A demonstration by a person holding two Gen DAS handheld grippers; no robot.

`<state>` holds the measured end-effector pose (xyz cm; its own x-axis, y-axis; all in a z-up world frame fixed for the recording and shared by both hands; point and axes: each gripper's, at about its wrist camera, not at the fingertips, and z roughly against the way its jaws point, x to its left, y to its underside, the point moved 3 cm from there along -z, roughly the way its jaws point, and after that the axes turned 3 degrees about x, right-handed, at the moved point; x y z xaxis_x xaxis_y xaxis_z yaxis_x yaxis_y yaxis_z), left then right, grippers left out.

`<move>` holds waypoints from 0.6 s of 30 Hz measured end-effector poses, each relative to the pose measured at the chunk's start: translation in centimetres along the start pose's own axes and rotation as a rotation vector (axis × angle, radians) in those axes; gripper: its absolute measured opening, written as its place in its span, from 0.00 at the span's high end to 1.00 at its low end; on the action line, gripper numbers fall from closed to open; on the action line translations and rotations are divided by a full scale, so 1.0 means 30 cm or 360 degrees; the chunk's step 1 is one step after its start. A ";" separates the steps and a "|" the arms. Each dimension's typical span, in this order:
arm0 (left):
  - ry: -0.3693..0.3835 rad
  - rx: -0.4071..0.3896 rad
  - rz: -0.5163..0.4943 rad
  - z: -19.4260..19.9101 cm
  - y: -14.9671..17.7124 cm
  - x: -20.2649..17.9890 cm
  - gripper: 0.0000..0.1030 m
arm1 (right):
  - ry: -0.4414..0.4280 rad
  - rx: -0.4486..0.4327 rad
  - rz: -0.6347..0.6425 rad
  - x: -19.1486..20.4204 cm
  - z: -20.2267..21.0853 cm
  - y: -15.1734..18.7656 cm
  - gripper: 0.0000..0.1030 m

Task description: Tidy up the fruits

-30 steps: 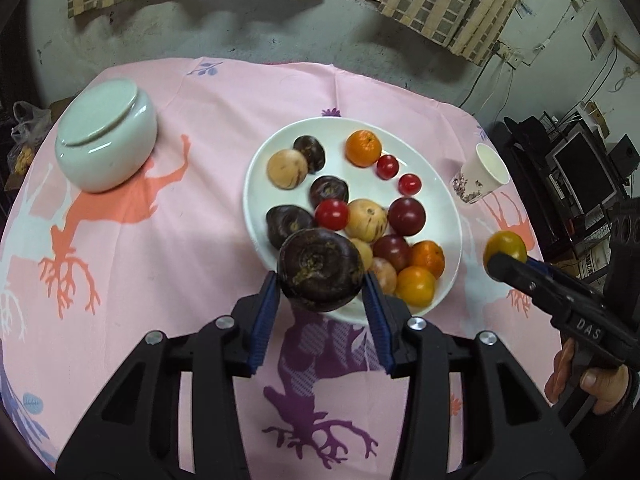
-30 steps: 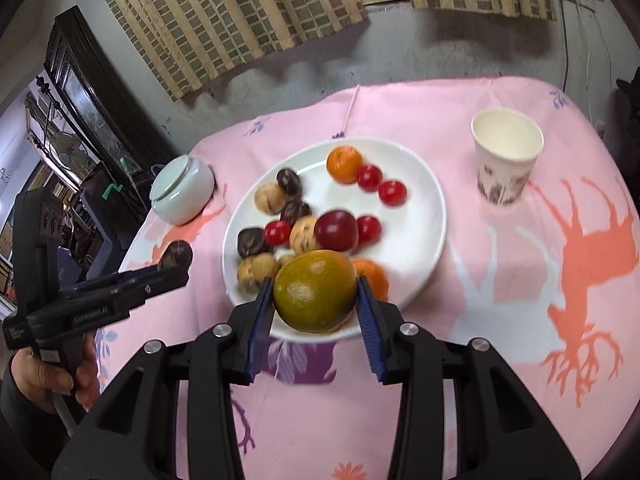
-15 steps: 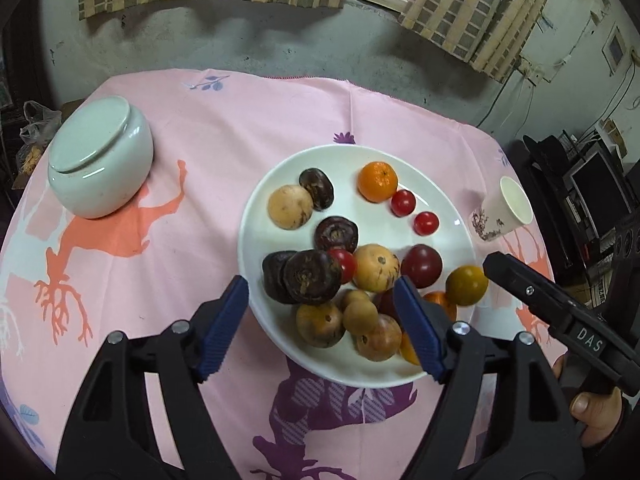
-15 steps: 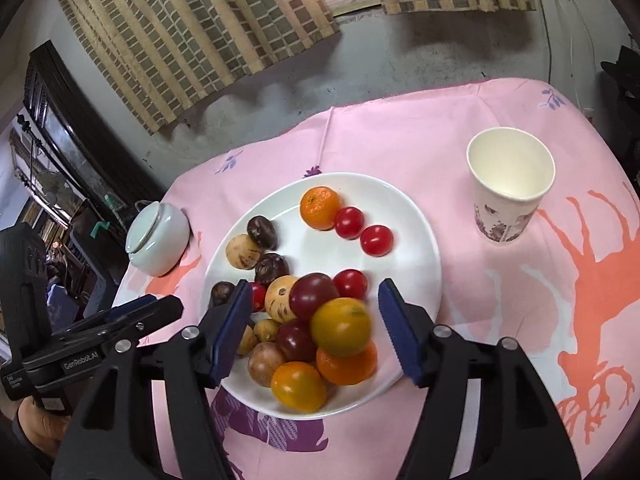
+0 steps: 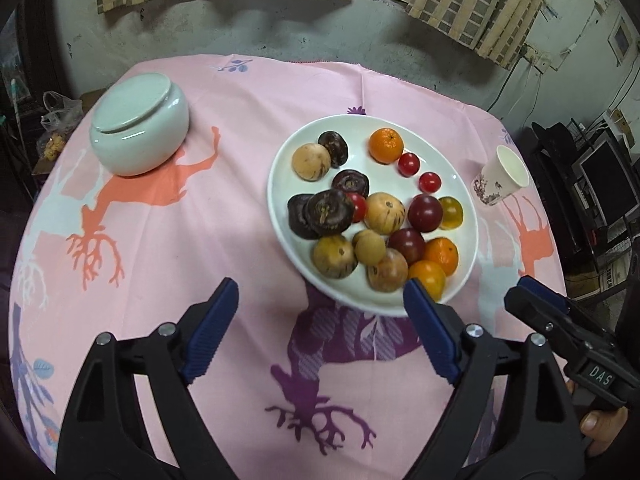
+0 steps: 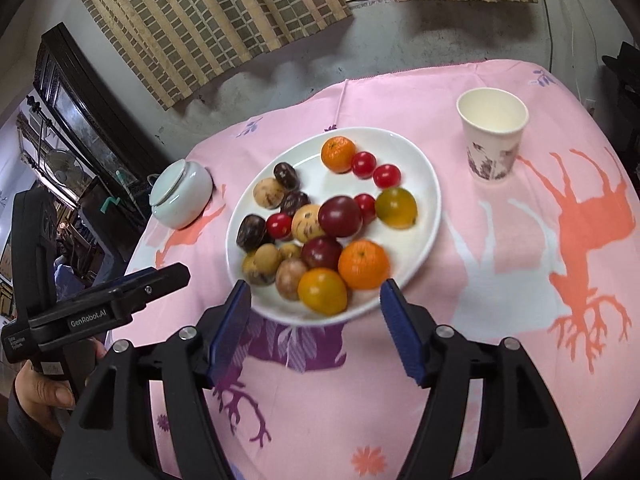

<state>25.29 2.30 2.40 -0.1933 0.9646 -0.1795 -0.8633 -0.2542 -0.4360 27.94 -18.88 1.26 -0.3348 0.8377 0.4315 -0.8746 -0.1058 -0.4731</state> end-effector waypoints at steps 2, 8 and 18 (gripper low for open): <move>-0.0037 -0.0018 -0.0038 0.034 0.038 -0.001 0.14 | -0.0004 0.0011 -0.0020 0.006 0.030 0.031 0.32; -0.0125 0.0021 -0.0044 0.120 0.165 0.013 0.10 | 0.0085 0.0031 -0.0003 0.038 0.112 0.152 0.29; -0.0159 0.0025 -0.0017 0.248 0.310 0.017 0.03 | 0.0232 0.0030 0.0119 0.124 0.208 0.309 0.01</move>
<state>13.70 0.95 4.83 -0.2290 0.9696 -0.0860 -0.8726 -0.2437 -0.4232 16.39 -20.07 3.27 -0.3458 0.8959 0.2789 -0.8562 -0.1797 -0.4844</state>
